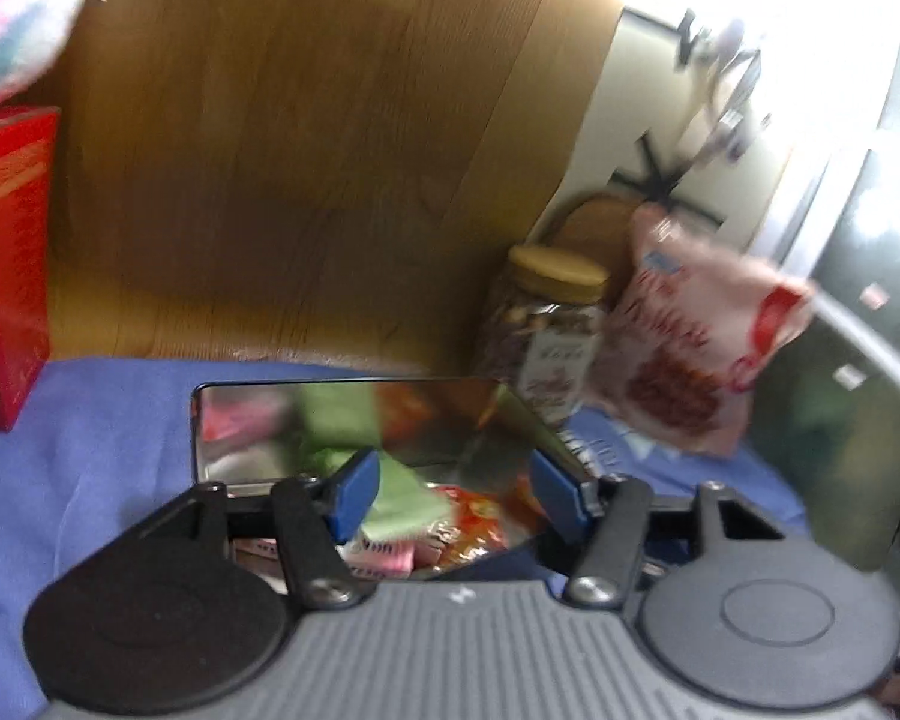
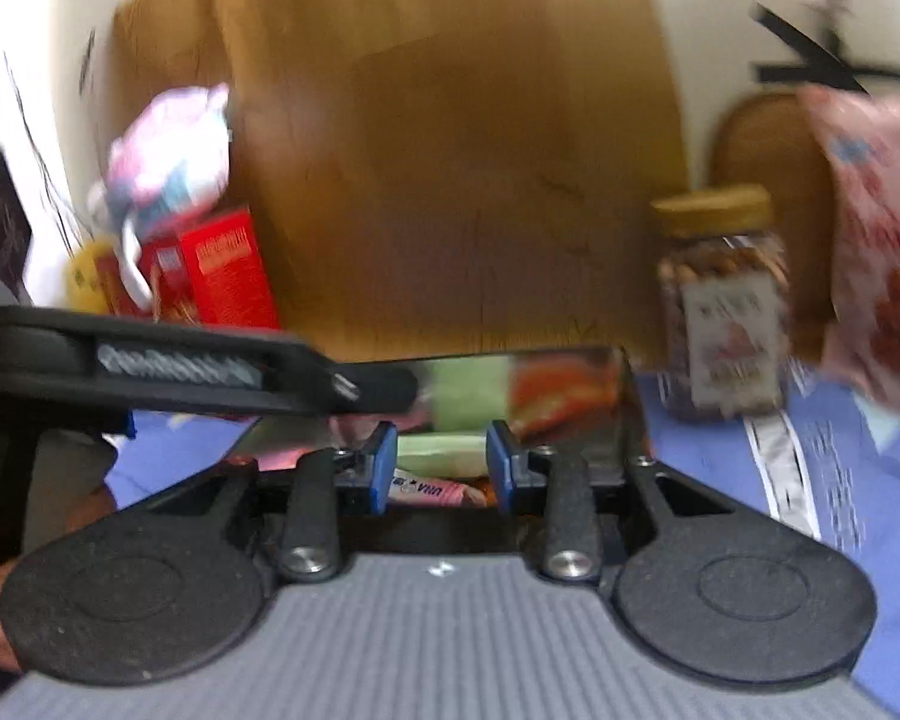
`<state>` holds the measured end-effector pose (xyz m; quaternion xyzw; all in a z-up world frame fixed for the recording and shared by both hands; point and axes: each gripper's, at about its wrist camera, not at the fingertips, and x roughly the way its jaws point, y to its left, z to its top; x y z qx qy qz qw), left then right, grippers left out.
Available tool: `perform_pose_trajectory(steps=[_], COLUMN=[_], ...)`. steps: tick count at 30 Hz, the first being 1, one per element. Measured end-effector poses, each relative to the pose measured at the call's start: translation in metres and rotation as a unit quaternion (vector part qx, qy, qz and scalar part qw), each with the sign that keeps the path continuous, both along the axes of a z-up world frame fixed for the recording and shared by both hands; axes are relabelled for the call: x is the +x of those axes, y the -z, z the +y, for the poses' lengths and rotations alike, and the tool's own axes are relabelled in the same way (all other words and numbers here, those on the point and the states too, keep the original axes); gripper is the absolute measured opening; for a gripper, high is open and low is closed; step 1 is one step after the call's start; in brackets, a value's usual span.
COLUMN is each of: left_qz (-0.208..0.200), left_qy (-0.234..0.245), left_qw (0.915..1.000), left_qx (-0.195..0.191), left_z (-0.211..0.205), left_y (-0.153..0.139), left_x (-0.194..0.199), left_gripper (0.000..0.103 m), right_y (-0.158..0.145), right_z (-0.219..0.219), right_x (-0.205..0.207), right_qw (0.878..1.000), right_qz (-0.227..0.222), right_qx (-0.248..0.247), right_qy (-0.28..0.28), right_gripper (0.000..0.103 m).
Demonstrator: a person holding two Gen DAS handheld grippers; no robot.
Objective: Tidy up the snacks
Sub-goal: 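Carry the pale green packet over the tin and release it inside, then grasp the green snack bag with the right tool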
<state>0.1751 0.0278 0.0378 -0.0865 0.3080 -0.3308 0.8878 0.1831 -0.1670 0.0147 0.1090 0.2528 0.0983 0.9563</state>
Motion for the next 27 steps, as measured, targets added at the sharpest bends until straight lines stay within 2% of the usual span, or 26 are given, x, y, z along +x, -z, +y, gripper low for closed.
perform_pose_trajectory(steps=[4,9,11,14,17,20,22,24,27], left_qz=[-0.021,-0.033,-0.025,0.002,0.011,0.029,0.042,0.043,0.059], left_qy=[0.007,0.026,0.035,0.037,0.027,0.023,0.027,0.031,0.038], left_qw=[0.9994,0.9991,0.9991,0.9993,0.9996,0.9993,0.9987,0.9986,0.9975], left_qx=[-0.025,0.0,0.007,0.002,0.005,0.006,0.003,0.003,-0.002], left_z=[0.023,0.02,0.011,0.006,0.004,0.006,0.006,0.002,0.001], left_y=[-0.001,0.013,0.023,0.038,0.051,0.063,0.067,0.068,0.071], left_x=[-0.048,-0.106,-0.119,-0.127,-0.132,-0.132,-0.13,-0.129,-0.128], left_gripper=[0.057,0.057,0.055,0.055,0.055,0.055,0.055,0.055,0.055], right_y=[0.004,0.02,0.029,0.038,0.04,0.047,0.055,0.057,0.06], right_z=[-0.027,-0.054,-0.061,-0.075,-0.096,-0.131,-0.142,-0.136,-0.114], right_x=[-0.061,-0.125,-0.143,-0.163,-0.176,-0.187,-0.189,-0.189,-0.178], right_qw=[0.999,0.995,0.993,0.986,0.974,0.948,0.932,0.933,0.945], right_qz=[-0.009,0.014,0.023,0.025,0.014,0.012,0.024,0.026,0.041], right_qx=[0.038,0.08,0.096,0.144,0.187,0.26,0.309,0.317,0.294], right_qy=[0.023,0.05,0.064,0.085,0.131,0.184,0.186,0.171,0.137], right_gripper=[0.036,0.038,0.039,0.039,0.039,0.039,0.039,0.039,0.039])
